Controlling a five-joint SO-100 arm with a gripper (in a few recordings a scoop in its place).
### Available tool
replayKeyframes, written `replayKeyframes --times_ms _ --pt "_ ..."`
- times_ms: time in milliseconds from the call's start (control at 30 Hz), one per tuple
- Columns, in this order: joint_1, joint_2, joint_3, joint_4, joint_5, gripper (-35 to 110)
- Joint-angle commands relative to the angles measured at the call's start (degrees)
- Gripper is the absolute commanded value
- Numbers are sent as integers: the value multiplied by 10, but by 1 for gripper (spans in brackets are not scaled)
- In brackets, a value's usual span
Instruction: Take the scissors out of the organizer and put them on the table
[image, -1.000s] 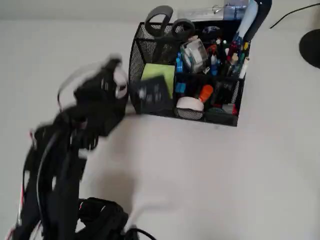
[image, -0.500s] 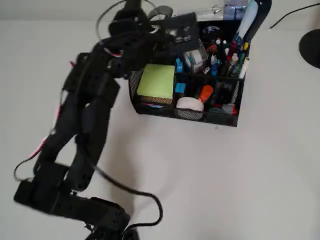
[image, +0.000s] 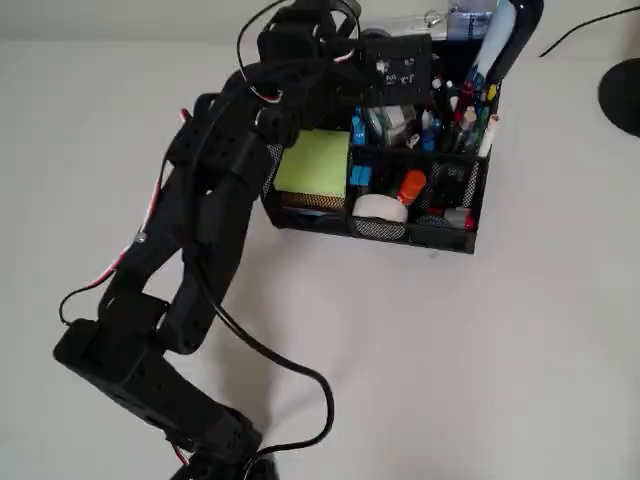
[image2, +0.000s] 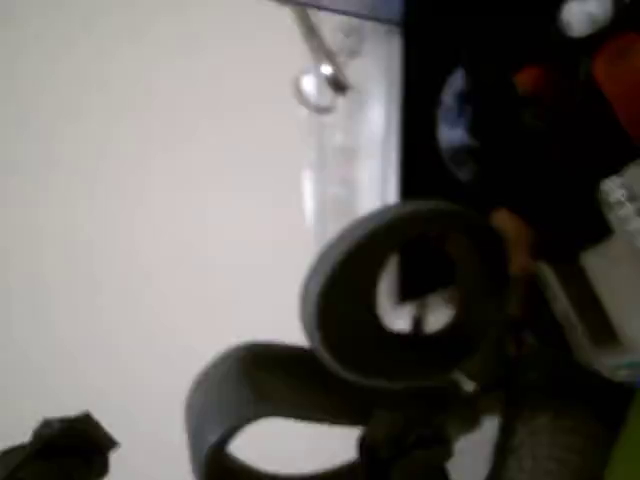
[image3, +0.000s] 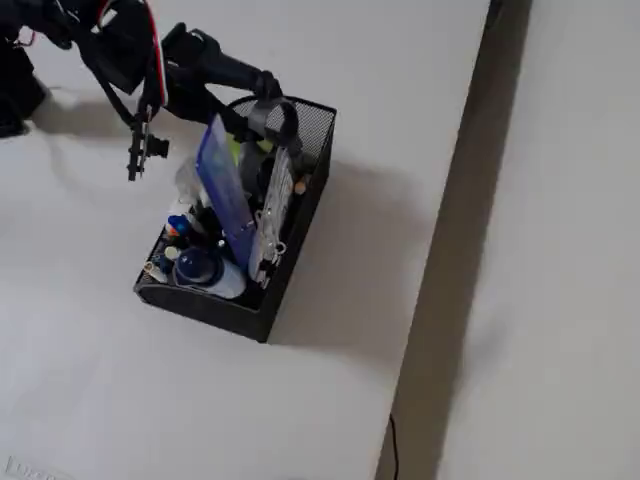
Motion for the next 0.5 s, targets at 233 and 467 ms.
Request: replayKeyframes --times_ms 233,467 --pt "-40 62 -46 70 2 34" --pt "-40 70 -74 76 5 33"
